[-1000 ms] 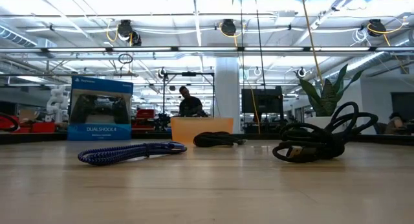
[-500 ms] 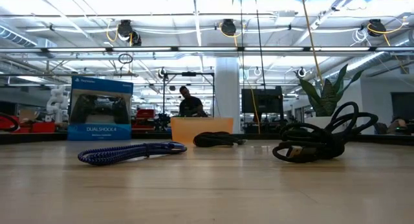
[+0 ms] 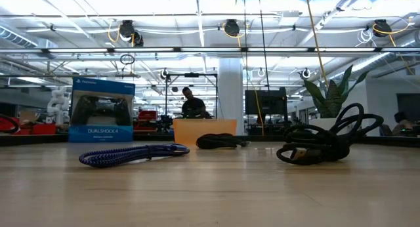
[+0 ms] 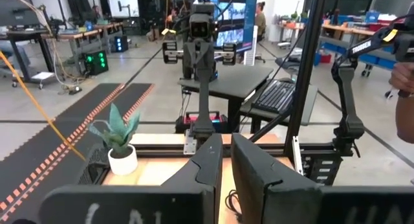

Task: Pick and place USB-C Cables
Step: Put the blue charger cable into the orange bin

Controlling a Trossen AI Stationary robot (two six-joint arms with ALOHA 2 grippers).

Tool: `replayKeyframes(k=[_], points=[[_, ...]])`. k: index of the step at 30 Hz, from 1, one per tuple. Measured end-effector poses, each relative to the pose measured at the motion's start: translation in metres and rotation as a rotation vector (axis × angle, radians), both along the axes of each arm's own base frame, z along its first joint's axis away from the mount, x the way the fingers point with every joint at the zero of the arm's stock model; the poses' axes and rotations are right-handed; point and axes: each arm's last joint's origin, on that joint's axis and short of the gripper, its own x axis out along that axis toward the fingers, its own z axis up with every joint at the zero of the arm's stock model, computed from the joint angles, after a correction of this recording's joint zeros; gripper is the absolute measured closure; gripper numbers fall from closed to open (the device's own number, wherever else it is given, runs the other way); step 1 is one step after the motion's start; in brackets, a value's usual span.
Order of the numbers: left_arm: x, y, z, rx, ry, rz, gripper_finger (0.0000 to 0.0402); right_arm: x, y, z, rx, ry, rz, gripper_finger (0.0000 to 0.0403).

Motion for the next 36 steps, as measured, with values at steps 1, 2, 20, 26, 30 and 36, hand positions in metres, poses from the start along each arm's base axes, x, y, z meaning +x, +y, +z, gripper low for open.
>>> replayKeyframes(k=[1, 2, 20, 26, 30, 36], points=[[0.002, 0.000, 0.000, 0.000, 0.005, 0.000, 0.0366, 0.001, 0.000, 0.000, 0.002, 0.002, 0.000, 0.0403], [0.004, 0.000, -0.001, 0.000, 0.012, 0.000, 0.0366, 0.002, 0.000, -0.001, 0.004, 0.005, 0.000, 0.0403], [0.044, -0.002, -0.019, -0.060, 0.174, -0.001, 0.0366, 0.045, 0.010, -0.013, 0.054, 0.190, 0.093, 0.0403], [0.062, -0.009, -0.031, -0.117, 0.278, -0.024, 0.0366, 0.057, 0.012, -0.026, 0.064, 0.303, 0.098, 0.0403], [0.077, -0.016, -0.038, -0.142, 0.359, -0.036, 0.0366, 0.060, 0.012, -0.032, 0.064, 0.351, 0.094, 0.0403], [0.100, -0.029, -0.037, -0.112, 0.518, -0.022, 0.0366, 0.063, 0.013, -0.036, 0.060, 0.390, 0.092, 0.0403]])
